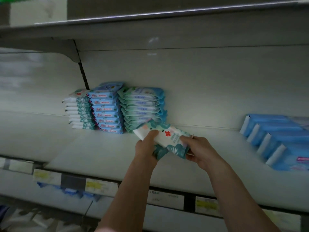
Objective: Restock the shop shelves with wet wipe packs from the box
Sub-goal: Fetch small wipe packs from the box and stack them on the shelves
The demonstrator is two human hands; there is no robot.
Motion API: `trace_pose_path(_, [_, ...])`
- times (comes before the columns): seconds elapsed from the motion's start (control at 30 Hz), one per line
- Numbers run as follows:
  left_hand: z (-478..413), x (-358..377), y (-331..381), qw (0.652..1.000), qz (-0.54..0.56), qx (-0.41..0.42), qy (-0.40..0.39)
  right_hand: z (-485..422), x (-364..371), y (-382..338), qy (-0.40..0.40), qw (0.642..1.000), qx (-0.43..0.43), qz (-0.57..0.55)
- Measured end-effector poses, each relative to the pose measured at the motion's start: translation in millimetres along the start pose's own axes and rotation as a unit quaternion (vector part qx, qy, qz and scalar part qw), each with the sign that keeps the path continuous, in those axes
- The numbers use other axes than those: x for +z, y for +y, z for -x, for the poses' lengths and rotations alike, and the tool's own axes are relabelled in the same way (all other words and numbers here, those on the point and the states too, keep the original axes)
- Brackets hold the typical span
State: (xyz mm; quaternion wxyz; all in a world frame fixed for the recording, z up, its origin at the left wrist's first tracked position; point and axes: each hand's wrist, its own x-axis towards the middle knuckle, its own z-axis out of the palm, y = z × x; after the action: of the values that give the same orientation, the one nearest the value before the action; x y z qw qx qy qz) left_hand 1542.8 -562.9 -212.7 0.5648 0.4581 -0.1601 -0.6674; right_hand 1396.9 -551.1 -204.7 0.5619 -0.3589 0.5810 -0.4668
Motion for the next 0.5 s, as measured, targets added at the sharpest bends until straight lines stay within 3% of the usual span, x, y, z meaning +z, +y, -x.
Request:
trace_pose_path(0.13, [-3.5, -2.8, -3.4, 0.998, 0.000, -0.001, 0.058, -23.2, -21.5, -11.4, 0.054, 0.999, -0.002, -0.004])
trace_pose_path(0.5, [-4.0, -9.3, -0.7, 0.999, -0.008, 0.001, 0.050, -104.1, -31.6, -18.2, 0.093, 0.982, 0.003, 0.165])
